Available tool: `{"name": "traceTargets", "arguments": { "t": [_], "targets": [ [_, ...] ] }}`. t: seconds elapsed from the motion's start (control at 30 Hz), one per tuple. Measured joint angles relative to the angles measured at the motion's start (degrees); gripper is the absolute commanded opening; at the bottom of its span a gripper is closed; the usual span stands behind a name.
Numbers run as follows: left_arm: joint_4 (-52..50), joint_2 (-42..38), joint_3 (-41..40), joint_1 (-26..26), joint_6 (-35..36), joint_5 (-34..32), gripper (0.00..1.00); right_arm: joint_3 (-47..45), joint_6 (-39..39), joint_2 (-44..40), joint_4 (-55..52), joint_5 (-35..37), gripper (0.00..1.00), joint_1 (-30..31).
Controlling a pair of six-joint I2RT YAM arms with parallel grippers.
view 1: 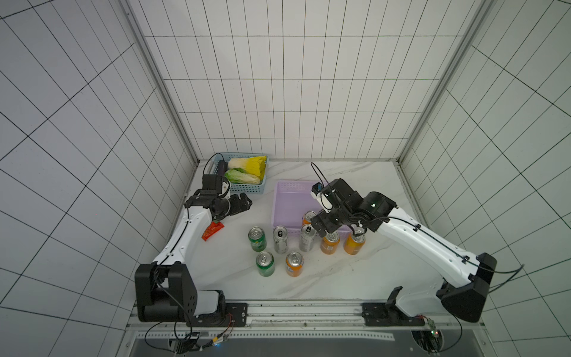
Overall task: Take out the drinks from the basket
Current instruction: Pick up the drink from the basket.
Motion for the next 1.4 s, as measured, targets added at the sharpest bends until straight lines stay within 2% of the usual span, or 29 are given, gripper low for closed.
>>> {"name": "traceTargets", "arguments": {
  "t": [0.33,0.53,1.4],
  "targets": [
    [0.0,0.0,0.0,0.0,0.0,0.0,0.98,0.0,-3.5,0.7,-2.1,-2.7,0.99,-10.1],
    [0.0,0.0,0.0,0.0,0.0,0.0,0.98,-0.1,-5.1,4.1,-1.7,-4.3,0.98,-13.9],
    [0.0,0.8,0.0,0.0,0.0,0.1,0.98,-0.2,-9.1,19.1,4.6,-10.2,0.84,-16.0]
  ]
}}
